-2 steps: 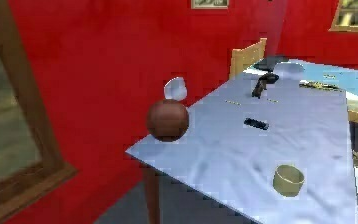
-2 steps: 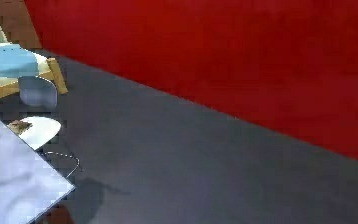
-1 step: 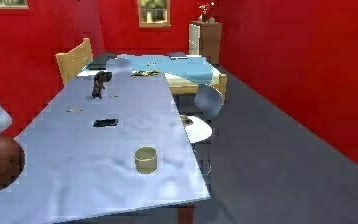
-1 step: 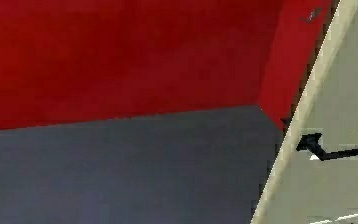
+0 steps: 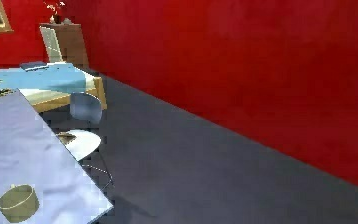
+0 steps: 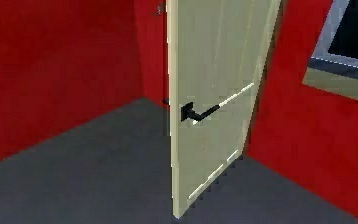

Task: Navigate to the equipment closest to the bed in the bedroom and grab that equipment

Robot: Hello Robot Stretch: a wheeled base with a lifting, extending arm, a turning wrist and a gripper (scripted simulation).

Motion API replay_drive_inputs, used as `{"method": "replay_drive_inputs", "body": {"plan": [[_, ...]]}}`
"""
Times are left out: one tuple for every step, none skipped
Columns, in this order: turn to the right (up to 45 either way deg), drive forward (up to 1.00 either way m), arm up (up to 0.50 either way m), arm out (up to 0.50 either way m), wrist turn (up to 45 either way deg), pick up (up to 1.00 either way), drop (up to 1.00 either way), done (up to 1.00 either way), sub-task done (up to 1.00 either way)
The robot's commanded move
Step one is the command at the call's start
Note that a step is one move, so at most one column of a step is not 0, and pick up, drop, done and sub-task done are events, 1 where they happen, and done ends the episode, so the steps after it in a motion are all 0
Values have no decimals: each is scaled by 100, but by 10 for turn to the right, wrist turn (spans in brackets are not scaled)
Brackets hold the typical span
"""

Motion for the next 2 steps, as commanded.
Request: {"method": "replay_drive_inputs", "body": {"plan": [[0,45,0,0,0,0,0,0,0],[0,20,0,0,0,0,0,0,0]]}}
